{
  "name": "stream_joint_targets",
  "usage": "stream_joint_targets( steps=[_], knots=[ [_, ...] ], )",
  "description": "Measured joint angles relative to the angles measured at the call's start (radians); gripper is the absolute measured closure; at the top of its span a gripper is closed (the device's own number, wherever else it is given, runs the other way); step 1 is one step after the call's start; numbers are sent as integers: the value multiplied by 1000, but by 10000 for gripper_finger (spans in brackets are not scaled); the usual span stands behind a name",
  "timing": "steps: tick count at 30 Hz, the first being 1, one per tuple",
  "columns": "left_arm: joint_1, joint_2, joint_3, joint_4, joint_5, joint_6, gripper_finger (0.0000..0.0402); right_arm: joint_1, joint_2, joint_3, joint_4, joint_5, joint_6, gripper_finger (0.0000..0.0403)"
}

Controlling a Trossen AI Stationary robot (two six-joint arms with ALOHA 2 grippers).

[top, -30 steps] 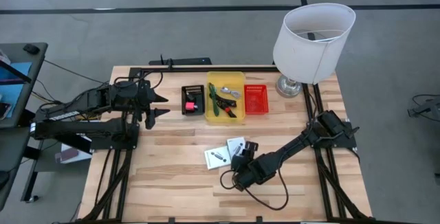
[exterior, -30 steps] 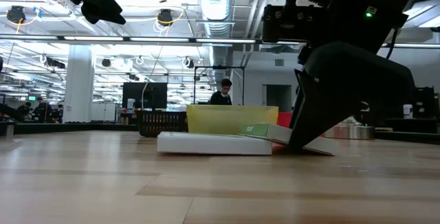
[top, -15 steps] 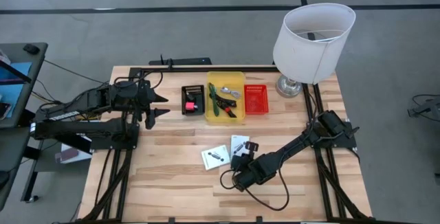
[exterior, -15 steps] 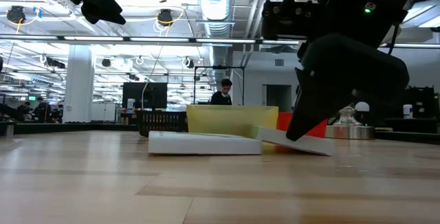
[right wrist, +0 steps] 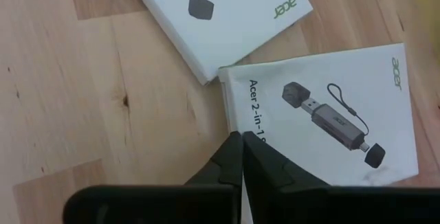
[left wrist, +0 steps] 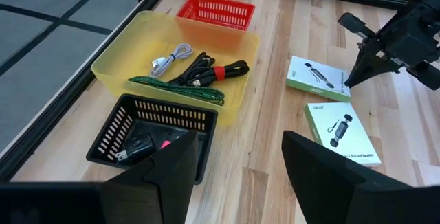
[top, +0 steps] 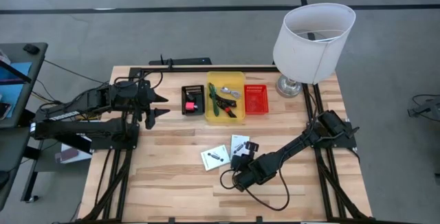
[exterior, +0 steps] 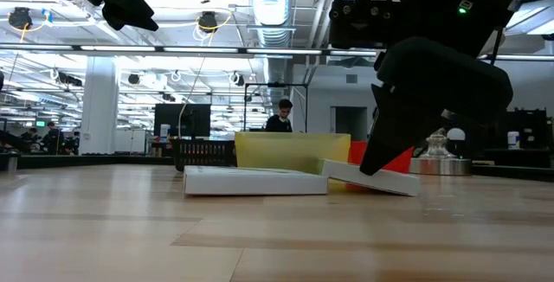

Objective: Pick and place items into bin
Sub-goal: Put the right white card reader box into the red bin

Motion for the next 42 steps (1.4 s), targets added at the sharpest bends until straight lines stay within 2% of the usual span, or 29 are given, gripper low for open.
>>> stream_joint_targets(
  steps=[7, 21, 42],
  knots=[
    [0, 0, 0, 0, 0, 0, 196, 0, 1, 0, 1, 1, -2, 400],
    [0, 0, 0, 0, 0, 0, 196, 0, 2, -1, 7, -1, -3, 360],
    [0, 0, 0, 0, 0, 0, 196, -8, 5, -2, 42, -5, -29, 263]
  ],
)
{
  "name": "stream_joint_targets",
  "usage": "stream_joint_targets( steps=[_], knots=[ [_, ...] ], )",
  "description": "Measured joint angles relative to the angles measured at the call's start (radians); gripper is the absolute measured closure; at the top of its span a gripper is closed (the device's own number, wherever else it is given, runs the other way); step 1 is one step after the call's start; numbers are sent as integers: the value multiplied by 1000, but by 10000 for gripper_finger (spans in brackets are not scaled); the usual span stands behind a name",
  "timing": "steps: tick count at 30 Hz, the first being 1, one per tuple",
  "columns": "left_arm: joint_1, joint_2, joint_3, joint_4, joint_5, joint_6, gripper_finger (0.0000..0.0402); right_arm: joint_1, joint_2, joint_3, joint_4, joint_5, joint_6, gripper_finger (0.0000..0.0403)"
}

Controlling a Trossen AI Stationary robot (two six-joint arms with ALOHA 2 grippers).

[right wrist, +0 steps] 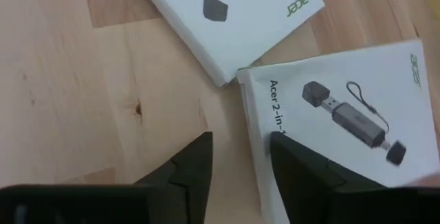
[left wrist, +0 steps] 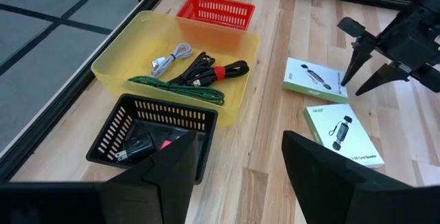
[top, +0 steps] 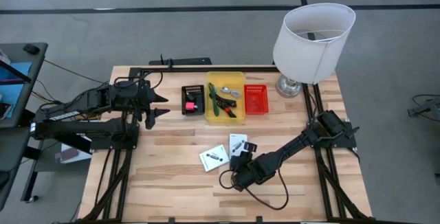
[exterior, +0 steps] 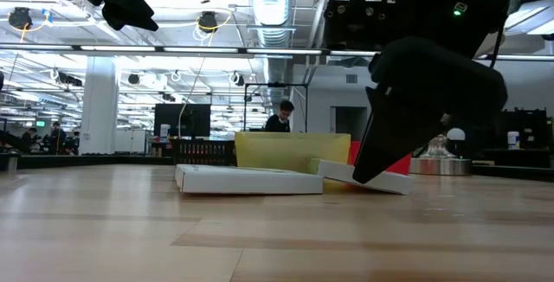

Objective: Pick and place items into bin
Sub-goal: Put the right white card reader box into the red bin

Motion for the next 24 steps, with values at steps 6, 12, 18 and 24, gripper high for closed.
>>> stream_joint_targets(
  steps=[6, 12, 18, 24],
  knots=[
    [0, 0, 0, 0, 0, -6, 196, -5, 0, 0, 3, 3, 0, 244],
    [0, 0, 0, 0, 0, -7, 196, 3, 6, 12, -41, 9, 1, 250],
    [0, 0, 0, 0, 0, -7, 196, 1, 5, 48, -123, 14, 0, 259],
    [0, 0, 0, 0, 0, -7, 196, -12, 2, 53, -134, 24, -36, 253]
  ],
)
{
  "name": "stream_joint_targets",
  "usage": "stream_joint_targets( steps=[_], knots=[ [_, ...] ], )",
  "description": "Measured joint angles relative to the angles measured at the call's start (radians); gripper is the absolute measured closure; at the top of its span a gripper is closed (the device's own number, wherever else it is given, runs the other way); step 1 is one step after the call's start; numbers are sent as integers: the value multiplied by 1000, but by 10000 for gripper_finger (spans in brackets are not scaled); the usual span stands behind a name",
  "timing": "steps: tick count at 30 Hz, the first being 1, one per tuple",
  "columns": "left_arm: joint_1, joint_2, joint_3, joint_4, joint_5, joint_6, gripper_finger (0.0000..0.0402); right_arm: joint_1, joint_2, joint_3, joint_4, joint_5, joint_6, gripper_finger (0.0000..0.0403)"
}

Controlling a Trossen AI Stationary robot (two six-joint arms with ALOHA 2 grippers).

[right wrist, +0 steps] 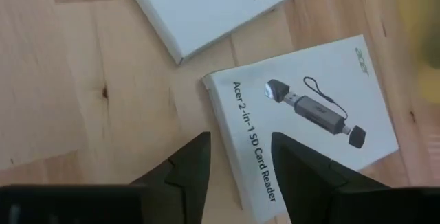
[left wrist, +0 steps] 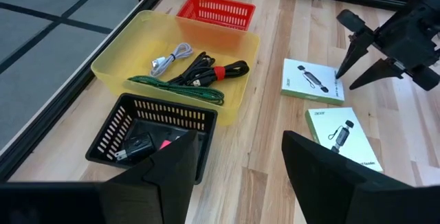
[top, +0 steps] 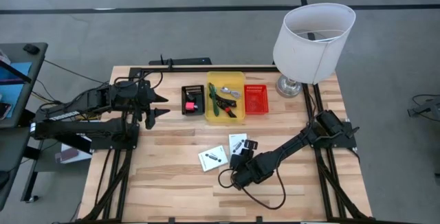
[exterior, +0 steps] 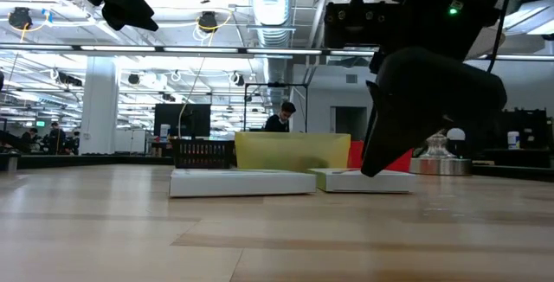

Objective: Pick and place items into bin
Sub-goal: Put the right white card reader box into the red bin

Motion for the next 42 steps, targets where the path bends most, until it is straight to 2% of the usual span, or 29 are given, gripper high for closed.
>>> stream_joint_targets(
  steps=[8, 15, 22, 31, 36, 42],
  knots=[
    [0, 0, 0, 0, 0, 0, 196, -38, -2, -6, 63, -27, -93, 239],
    [0, 0, 0, 0, 0, 0, 196, -65, -12, -90, 184, -98, -123, 249],
    [0, 0, 0, 0, 0, 0, 196, -65, -18, -196, 354, -79, -129, 261],
    [0, 0, 0, 0, 0, 0, 196, -65, -16, -201, 365, -76, -141, 258],
    [0, 0, 0, 0, 0, 0, 196, -70, 21, -200, 420, -45, -107, 298],
    [0, 0, 0, 0, 1, 0, 196, -64, 61, -198, 570, -56, -23, 386]
  ],
)
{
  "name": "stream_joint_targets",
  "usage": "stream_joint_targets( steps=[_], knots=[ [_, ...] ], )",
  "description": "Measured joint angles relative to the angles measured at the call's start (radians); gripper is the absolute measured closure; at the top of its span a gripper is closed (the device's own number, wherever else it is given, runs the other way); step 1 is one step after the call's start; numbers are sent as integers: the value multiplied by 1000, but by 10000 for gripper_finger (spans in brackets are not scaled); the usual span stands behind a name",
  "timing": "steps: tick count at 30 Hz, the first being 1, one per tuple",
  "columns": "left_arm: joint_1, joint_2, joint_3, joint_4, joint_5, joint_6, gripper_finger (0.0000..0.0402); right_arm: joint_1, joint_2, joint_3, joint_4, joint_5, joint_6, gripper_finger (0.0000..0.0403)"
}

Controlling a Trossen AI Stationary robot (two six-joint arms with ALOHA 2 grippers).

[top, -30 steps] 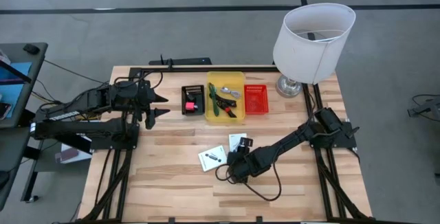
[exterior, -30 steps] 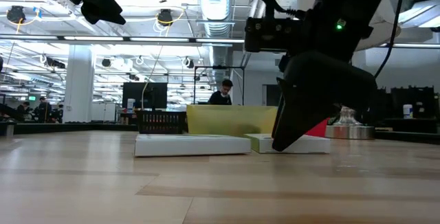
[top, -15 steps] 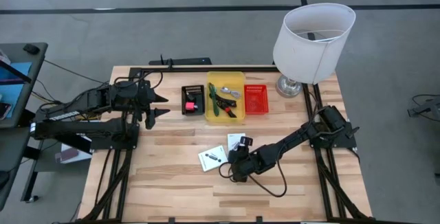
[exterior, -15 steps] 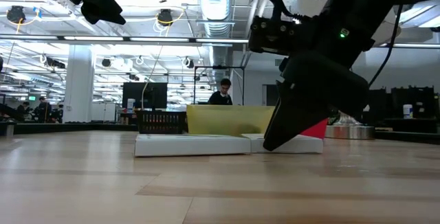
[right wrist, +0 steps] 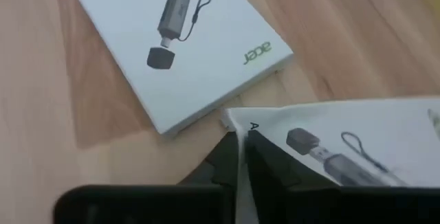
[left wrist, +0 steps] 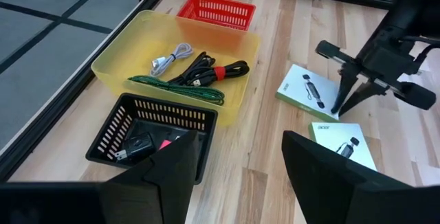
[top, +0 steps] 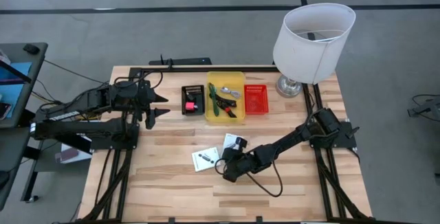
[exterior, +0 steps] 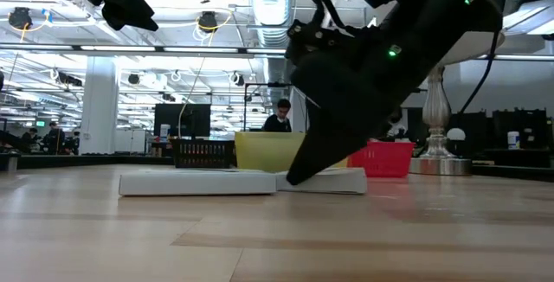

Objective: Pick and place items into bin
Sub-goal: Put the right white card reader box into the red bin

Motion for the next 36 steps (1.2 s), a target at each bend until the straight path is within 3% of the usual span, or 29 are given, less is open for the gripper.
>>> stream_joint_targets(
  steps=[6, 12, 17, 23, 36],
  knots=[
    [0, 0, 0, 0, 0, 0, 196, 24, 11, 4, 15, 1, 96, 399],
    [0, 0, 0, 0, 0, 0, 196, 55, 23, 8, -10, 113, 116, 401],
    [0, 0, 0, 0, 0, 0, 196, 80, -55, 52, -336, 117, 140, 402],
    [0, 0, 0, 0, 0, 0, 196, 91, -59, 181, -701, 93, 220, 402],
    [0, 0, 0, 0, 0, 0, 196, 92, -61, 348, -985, 139, 200, 402]
  ],
)
